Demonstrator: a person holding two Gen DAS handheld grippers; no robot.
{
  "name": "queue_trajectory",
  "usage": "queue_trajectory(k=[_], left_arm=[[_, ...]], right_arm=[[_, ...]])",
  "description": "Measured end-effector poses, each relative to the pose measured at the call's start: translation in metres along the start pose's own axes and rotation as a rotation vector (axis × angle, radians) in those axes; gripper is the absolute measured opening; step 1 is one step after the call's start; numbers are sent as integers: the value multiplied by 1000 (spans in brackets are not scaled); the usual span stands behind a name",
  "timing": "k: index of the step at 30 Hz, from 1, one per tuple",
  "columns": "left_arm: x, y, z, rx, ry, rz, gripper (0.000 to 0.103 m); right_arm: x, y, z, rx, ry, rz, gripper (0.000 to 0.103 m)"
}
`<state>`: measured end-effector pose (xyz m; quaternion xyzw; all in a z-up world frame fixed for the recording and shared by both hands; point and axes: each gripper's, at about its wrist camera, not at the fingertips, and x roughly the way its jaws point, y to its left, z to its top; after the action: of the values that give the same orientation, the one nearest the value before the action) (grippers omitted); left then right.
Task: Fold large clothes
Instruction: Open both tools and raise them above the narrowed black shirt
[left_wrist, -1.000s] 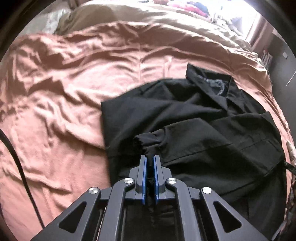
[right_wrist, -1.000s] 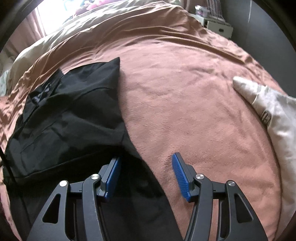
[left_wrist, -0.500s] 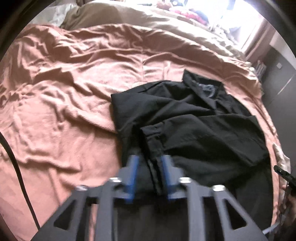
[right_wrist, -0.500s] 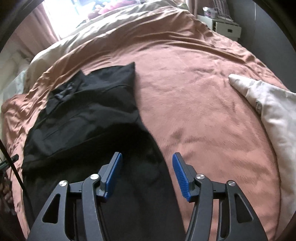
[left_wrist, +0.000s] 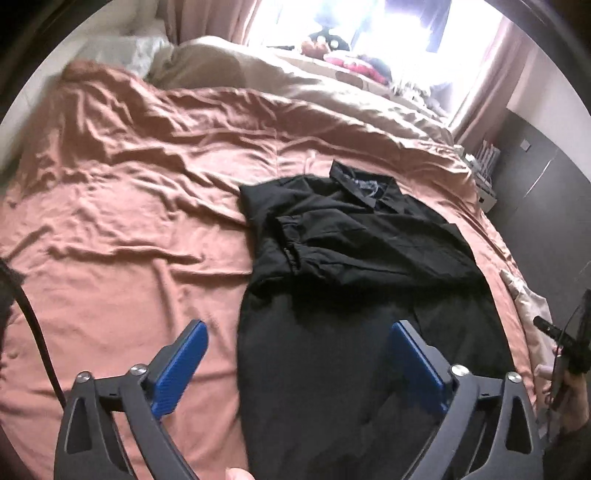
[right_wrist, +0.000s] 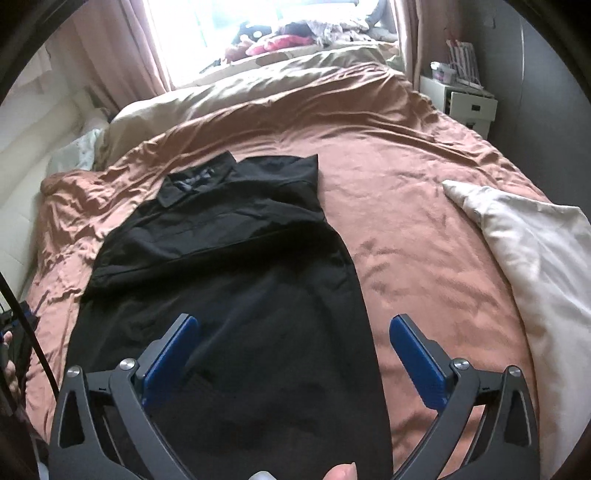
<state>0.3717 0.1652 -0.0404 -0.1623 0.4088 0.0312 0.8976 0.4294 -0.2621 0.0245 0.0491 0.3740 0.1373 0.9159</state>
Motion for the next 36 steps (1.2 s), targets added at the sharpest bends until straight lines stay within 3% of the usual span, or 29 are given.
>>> queue_trajectory(k=[12,20,25,29,36], left_arm=[[-90,-4,-70,8,-140,27,103],[-134,-4,-109,14,-142,-27,103],[-147,-8,-136,46,-107,-129,103],[-159,-9,-159,27,-129,-186,103],[-177,-9,-192,51,-155,-182,103]], right_arm=[[-82,-6,-67,-80,-110,43,103],[-120,-16,-107,-120,-111,78,103],[-141,-23,-131,-130,-152,107,103],[-151,-28,-157,-127,-164,109,103],[-167,-40,-188,-95,-187,112,103]])
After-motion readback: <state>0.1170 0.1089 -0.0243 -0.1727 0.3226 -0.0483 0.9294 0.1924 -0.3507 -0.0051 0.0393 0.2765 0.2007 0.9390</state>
